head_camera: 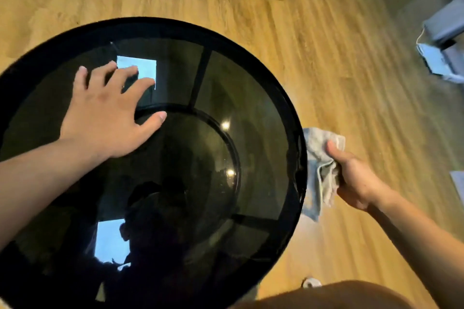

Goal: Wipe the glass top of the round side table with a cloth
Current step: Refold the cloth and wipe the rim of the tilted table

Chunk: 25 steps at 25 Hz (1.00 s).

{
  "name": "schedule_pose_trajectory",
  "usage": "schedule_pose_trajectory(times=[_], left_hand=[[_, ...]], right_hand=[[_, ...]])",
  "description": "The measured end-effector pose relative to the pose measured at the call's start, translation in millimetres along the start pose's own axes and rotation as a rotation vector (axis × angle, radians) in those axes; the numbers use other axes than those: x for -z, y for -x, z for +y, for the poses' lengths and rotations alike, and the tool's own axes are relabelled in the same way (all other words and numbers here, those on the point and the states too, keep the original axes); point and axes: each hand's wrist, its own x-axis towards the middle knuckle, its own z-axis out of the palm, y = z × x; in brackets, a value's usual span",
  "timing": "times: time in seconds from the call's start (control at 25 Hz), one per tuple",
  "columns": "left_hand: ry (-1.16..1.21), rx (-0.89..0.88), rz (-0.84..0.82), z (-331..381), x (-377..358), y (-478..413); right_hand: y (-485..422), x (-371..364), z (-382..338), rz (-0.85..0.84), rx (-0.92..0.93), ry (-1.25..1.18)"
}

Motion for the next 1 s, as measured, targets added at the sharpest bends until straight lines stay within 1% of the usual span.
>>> schedule_pose_trajectory(times=[0.04, 0.08, 0.2, 0.28, 0.36, 0.4, 0.44, 0.52, 0.6, 0.68, 0.72, 0.8, 0.84, 0.92, 1.0], left_hand=[[-0.011, -0.004, 0.017, -1, -2, -1], [-0.010, -0.012, 0.037, -1, -4, -2], [-0.012, -0.014, 0.072, -5, -15, -6], [0.001, -0.020, 0.093, -7, -17, -9], [-0.007, -0.015, 0.107, -7, -18, -8], [-0.004, -0.009, 0.113, -7, -18, -7], [0.002, -0.012, 0.120, -6, -17, -6], [0.018, -0.023, 0.125, -6, -16, -7], [0.020, -0.033, 0.119, -8, -19, -6], [0.006, -0.027, 0.124, -7, -21, -13], [0.005, -0.036, 0.121, -9, -22, -15], [-0.012, -0.057, 0.117, -12, -27, -14], [-0.018, -0.058, 0.119, -12, -29, -12], [-0.032, -0.064, 0.137, -10, -32, -10], [-0.015, -0.074, 0.135, -11, -29, -14]], right_hand=[[10, 2, 12, -0.048, -0.035, -0.057], [10, 1, 14, -0.088, -0.018, -0.121], [-25, -25, -23, -0.218, 0.131, -0.381], [-60, -42, -54, -0.224, 0.137, -0.478], [-77, -60, -70, -0.186, 0.077, -0.446], [-77, -62, -68, -0.135, 0.063, -0.403], [-71, -61, -62, -0.089, 0.065, -0.384], [-48, -56, -43, -0.054, 0.063, -0.397], [-15, -55, -9, -0.017, -0.019, -0.446], [22, -52, 24, -0.061, -0.044, -0.471], [41, -54, 38, -0.073, -0.048, -0.445], [71, -56, 47, -0.064, -0.059, -0.441], [76, -55, 44, -0.042, -0.032, -0.433], [67, -52, 21, 0.004, 0.078, -0.412], [31, -52, -9, 0.041, 0.120, -0.412]])
